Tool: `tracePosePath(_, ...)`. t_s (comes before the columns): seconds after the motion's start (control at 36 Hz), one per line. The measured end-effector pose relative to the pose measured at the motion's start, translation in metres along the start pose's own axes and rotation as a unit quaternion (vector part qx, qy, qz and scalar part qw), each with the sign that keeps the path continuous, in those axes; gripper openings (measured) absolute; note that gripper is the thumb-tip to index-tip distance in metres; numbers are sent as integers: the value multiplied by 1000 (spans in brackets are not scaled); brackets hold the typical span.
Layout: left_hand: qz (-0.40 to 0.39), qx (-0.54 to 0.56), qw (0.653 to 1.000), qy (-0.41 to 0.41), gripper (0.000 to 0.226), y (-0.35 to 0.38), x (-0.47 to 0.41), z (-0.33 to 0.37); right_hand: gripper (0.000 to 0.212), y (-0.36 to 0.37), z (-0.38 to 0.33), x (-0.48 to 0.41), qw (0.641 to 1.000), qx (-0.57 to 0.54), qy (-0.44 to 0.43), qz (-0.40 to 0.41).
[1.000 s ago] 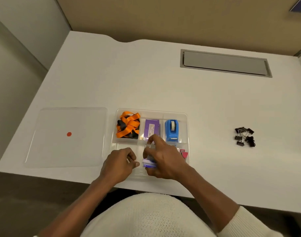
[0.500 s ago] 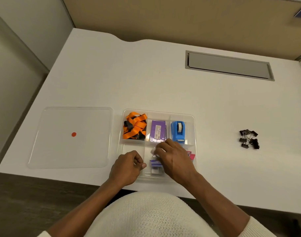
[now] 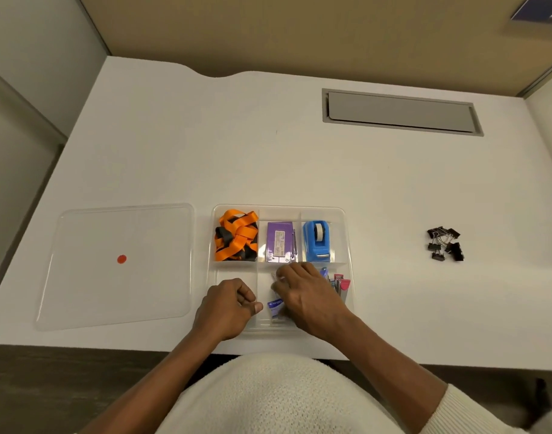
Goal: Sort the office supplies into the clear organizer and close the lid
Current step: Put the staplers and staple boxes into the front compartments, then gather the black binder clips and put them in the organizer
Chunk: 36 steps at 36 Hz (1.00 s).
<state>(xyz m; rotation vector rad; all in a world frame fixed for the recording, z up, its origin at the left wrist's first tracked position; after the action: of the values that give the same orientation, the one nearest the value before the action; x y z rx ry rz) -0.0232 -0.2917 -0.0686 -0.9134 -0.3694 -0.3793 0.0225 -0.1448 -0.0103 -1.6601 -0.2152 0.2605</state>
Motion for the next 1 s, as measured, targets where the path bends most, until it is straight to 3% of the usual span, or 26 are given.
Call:
tracePosePath(0.14,-2,0,1000,-3,21,-2,0,1,51,6,-5,1,999,26,10,25)
tracePosePath(0.28,-5,3,1000,-12,23,-2,0,0,38,14,1,5,996,21,41,80)
tracePosePath(0.47,6,-14,1000,-5,22,-7,2,2,29,11,3,-8,995,33,48,76)
tracePosePath(0.67,7,-85,996,11,23,-9,6,17,27,8,2,0,995,56,38,76)
tracePosePath(0.78,6,-184,983,23,26,-12,9,29,21,-4,6,5,996,17,6,91)
tracePosePath(0.86,4,-275,961,38,40,-14,12,45,20,-24,25,16,987,-30,51,152)
tracePosePath(1.0,27,-308,948,69,56,-18,14,88,8,-62,83,48,952,-55,169,249)
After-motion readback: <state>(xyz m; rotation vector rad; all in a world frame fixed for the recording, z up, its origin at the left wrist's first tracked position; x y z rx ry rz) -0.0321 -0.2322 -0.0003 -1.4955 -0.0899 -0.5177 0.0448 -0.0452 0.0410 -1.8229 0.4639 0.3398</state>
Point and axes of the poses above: each hand's wrist, its own x-axis away from the middle knuckle, its own y-axis out of the palm, z = x × y, the point moved 9 cm from there along -x, towards the middle knuckle, and after that the axes turned 11 degrees about z, right-handed, at the moved point
